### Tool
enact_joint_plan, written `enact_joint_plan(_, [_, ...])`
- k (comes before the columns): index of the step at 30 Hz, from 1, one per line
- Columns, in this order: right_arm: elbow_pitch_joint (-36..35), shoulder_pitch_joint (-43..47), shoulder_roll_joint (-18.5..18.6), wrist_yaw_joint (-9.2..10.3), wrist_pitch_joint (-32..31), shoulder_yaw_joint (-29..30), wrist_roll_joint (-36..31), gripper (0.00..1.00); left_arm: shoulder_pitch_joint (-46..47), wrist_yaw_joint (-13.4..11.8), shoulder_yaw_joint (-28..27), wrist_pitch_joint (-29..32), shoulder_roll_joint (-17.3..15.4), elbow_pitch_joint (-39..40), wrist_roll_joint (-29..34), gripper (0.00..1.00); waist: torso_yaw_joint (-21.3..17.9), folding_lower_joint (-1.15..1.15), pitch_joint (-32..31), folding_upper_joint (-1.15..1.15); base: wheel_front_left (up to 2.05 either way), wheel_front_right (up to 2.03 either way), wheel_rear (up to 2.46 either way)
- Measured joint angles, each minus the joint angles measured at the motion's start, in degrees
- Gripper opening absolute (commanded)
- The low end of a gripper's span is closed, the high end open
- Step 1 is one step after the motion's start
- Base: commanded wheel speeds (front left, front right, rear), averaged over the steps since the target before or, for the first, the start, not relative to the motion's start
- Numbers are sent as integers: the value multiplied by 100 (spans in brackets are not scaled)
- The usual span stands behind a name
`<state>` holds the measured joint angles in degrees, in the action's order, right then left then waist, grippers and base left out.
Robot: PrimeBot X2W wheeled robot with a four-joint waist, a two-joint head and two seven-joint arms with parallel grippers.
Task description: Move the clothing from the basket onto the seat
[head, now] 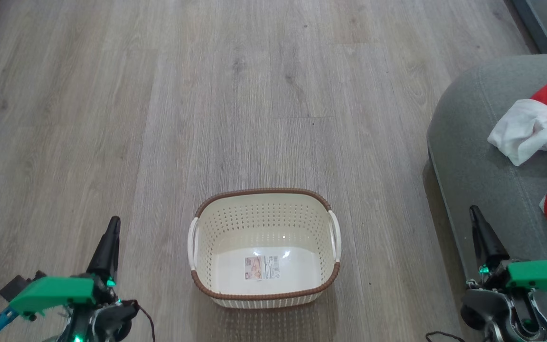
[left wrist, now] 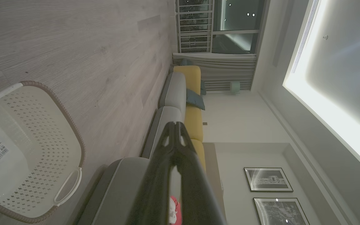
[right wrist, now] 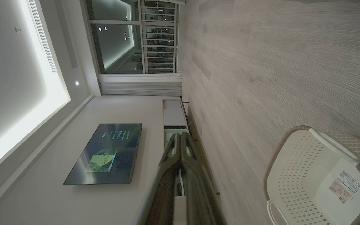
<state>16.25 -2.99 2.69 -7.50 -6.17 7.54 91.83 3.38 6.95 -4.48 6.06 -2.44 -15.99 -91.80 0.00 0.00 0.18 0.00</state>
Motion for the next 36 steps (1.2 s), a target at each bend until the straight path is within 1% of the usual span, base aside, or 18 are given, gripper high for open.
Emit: enact_joint_plan(36, [-1, 0, -1, 0, 0, 0, 0, 0, 0, 0, -1, 0, 1, 0, 0, 0, 0, 0, 0, 0, 0, 0, 0])
